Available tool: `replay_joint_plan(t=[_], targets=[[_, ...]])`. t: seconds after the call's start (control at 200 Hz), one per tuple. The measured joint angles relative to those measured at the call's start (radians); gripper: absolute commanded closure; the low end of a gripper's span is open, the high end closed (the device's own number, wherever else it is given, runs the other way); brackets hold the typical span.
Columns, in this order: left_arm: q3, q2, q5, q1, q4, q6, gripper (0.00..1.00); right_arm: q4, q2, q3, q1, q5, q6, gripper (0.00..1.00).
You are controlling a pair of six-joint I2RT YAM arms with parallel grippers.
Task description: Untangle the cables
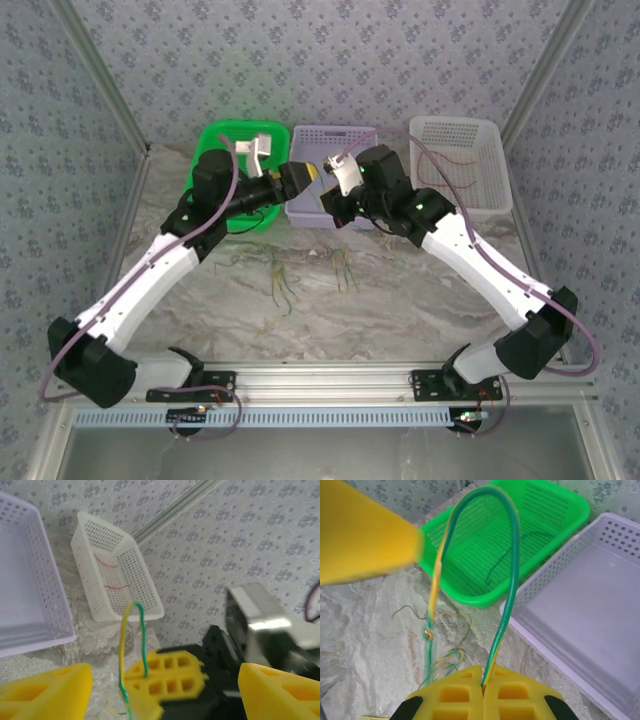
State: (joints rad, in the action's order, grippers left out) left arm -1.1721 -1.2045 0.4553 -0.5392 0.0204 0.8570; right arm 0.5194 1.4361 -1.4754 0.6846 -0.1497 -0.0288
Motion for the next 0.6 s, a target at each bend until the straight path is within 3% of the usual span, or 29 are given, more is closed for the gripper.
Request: replay_joint_plan(t=[0.2,0.6], targets=[[0.105,0.089,-0.029,-0.040,-0.037,-0.004,0.34,0.017,-0.006,-0.001,-0.005,0.006,0.003,1.00],[0.127,-0.027,-0.061,-0.046,-0.078,-0.012,0.49,0.032,-0.041,-0.001,0.004,-0.050,0.003,1.00]])
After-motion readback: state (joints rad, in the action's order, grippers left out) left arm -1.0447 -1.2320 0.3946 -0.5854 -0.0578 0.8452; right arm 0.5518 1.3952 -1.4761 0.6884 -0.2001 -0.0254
